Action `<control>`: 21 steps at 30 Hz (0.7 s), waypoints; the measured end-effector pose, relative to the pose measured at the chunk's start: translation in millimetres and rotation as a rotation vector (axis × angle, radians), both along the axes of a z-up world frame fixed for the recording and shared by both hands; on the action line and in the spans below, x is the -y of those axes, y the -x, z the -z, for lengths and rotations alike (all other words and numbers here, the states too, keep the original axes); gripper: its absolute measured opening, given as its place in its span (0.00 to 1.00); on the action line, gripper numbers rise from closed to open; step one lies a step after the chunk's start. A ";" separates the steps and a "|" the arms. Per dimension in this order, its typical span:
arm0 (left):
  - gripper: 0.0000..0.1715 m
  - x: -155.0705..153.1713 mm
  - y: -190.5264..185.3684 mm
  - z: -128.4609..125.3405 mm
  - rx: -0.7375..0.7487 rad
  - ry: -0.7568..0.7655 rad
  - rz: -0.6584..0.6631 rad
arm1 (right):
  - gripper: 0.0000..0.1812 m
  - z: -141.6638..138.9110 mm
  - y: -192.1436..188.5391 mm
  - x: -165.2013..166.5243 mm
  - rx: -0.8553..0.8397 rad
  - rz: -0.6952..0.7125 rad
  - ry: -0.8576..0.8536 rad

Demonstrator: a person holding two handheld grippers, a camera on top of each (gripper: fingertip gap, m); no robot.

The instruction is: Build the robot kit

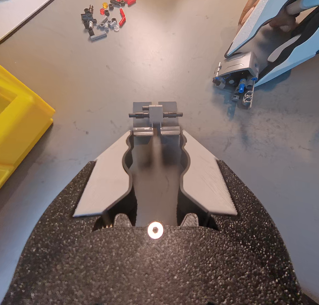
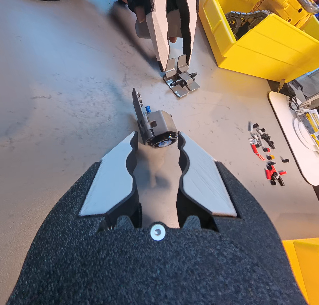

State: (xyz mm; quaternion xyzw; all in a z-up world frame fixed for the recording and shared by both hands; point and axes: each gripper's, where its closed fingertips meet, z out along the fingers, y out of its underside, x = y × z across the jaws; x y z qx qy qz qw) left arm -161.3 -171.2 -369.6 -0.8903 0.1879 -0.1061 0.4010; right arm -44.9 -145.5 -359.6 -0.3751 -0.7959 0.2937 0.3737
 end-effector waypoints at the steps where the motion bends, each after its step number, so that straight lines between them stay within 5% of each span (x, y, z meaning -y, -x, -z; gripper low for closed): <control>1: 0.31 0.0 -0.3 -0.4 0.001 -0.001 0.002 | 0.25 -0.5 0.1 0.2 -0.002 -0.001 0.002; 21: 0.30 2.0 -19.9 -0.2 -0.002 -0.007 0.083 | 0.27 -10.2 3.6 6.0 -0.053 -0.015 0.013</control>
